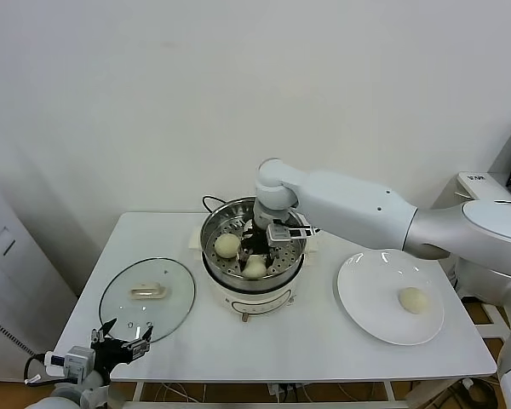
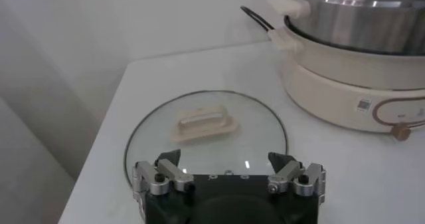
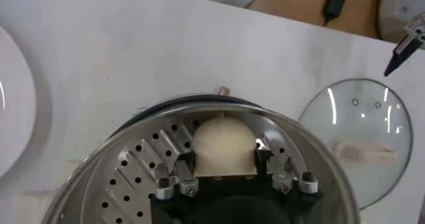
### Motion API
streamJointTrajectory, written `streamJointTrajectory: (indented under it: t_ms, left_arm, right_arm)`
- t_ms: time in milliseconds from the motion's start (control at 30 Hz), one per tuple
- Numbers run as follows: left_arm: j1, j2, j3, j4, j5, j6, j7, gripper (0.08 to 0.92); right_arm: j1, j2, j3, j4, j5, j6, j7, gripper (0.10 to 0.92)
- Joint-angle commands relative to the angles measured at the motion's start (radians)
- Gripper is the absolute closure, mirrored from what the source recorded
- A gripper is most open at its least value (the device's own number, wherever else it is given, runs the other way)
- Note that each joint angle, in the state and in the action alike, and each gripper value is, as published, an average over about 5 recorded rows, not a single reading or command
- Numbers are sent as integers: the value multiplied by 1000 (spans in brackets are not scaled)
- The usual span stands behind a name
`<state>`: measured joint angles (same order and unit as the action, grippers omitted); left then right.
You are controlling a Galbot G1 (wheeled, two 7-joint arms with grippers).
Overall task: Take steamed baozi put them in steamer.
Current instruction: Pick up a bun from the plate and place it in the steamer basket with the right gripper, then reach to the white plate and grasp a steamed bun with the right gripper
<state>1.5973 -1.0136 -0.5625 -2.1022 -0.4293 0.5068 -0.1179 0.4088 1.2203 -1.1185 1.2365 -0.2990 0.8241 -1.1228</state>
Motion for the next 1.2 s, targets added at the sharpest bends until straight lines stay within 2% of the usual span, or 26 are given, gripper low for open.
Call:
streamJointTrajectory:
  t_ms: [33,200,300,500,733,833,1200]
  left_arm:
    - [-1,1,1,2,0,0,0,177]
    - [-3,1,2,3,-1,1,0,177]
    - [-4,2,2,1,-2,3,0,177]
    - [2,5,-5,-4,-4,4,0,177]
    - [9,10,-10,-10,-5,5,0,177]
    - [8,9,-11,-13,-5,7,0,177]
    - [6,5,-11,-23,-5,12,0,177]
  right_arm:
    - [-27,-1,24,-13,-39,49,11,382]
    - [16,-18,60,-44,0,38,13,248]
    - [59,-48,77,-76,68,-35,15,210]
    - [168,-197,-2,-83,289,-358,9,203]
    - [300,-378,-219,-71,532,-638,-51,203]
    - [306,-447,-252,-91,556,-691,-72,203]
    - [229,-630,-301,-154,568,-705,-159,203]
